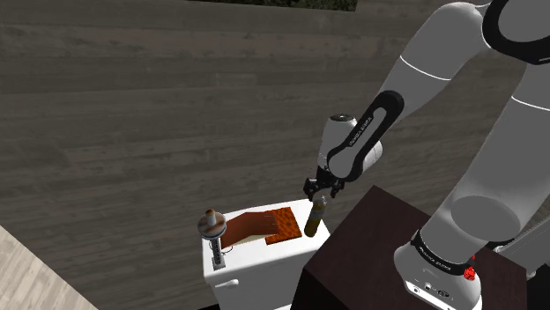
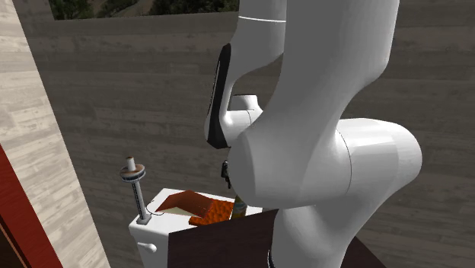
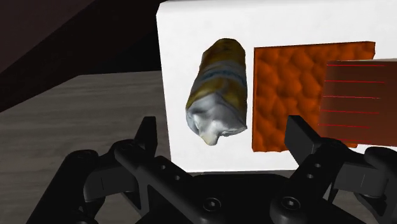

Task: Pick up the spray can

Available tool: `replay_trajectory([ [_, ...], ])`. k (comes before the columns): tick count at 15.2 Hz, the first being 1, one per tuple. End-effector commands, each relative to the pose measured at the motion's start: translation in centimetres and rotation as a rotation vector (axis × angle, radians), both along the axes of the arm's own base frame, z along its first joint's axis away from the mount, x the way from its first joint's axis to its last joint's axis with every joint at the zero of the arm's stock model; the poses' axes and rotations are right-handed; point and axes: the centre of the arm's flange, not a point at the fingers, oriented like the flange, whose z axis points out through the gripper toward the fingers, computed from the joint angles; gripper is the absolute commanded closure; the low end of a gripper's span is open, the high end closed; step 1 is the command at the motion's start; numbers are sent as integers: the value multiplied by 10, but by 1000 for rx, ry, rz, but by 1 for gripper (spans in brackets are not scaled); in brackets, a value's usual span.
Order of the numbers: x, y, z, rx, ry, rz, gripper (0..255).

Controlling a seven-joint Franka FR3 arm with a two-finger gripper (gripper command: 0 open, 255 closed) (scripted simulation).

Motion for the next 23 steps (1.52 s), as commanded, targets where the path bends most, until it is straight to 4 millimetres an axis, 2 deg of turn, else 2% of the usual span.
replay_trajectory([
  [1, -1, 1, -11, 0, -1, -1, 0],
  [4, -1, 1, -29, 0, -1, -1, 0],
  [6, -1, 1, -29, 0, -1, -1, 0],
  [7, -1, 1, -30, 0, -1, -1, 255],
  [16, -1, 1, -29, 0, -1, -1, 255],
  [23, -1, 1, 8, 0, -1, -1, 255],
])
